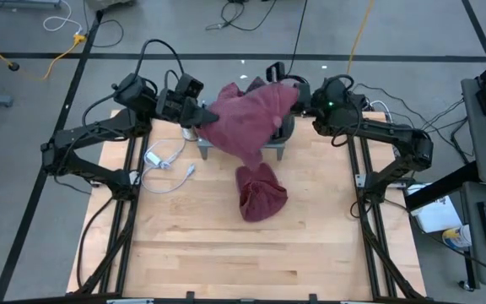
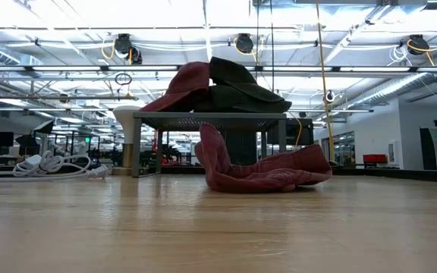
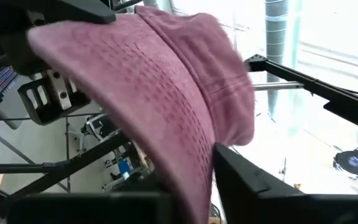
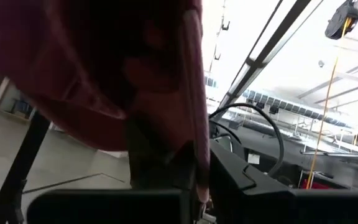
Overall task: Pick & Place hat
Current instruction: Stack the bottom red cap on top of the red cap on the shelf
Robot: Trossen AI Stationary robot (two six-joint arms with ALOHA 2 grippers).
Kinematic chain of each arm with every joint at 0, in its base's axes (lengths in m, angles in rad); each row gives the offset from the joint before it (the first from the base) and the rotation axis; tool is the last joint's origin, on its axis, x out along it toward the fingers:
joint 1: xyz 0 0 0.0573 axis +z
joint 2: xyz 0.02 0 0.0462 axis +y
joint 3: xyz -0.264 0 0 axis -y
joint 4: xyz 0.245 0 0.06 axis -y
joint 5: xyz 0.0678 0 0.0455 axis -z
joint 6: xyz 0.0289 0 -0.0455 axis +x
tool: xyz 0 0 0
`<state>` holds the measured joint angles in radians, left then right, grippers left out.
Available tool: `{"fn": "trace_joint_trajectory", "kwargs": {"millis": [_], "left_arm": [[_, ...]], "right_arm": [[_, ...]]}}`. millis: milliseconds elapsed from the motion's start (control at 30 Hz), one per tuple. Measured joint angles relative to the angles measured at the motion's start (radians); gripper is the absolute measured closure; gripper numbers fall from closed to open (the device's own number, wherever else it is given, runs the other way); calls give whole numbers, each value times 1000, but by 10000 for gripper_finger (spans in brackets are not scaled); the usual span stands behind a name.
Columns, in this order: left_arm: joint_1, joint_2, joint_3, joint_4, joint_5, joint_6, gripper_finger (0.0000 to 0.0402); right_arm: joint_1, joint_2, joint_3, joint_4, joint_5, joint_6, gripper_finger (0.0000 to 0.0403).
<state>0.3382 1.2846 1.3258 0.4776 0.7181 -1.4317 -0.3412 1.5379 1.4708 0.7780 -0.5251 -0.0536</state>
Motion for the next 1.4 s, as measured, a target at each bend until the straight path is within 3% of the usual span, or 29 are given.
{"fn": "trace_joint_trajectory", "kwargs": {"millis": [167,333,500,733,833,967,1133,1400], "left_arm": [[0,0,0,3,18,-3,390],[2,0,0,14,22,-4,379],[28,-6,0,51,52,-22,393],[92,-42,0,56,77,-1,390],[114,-49,0,58,91,15,393],[152,-63,0,58,92,37,387],[175,-75,0,56,86,136,392],[177,-101,0,52,65,288,393]], "right_arm": [[3,2,0,-15,-1,18,380],[7,-12,0,-75,2,156,347],[11,-54,0,-193,1,243,286],[32,-158,0,-493,39,275,204],[42,-196,0,-622,83,373,187],[43,-223,-1,-716,82,633,182],[42,-251,-1,-712,79,946,195],[42,-284,-1,-604,79,1165,205]]}}
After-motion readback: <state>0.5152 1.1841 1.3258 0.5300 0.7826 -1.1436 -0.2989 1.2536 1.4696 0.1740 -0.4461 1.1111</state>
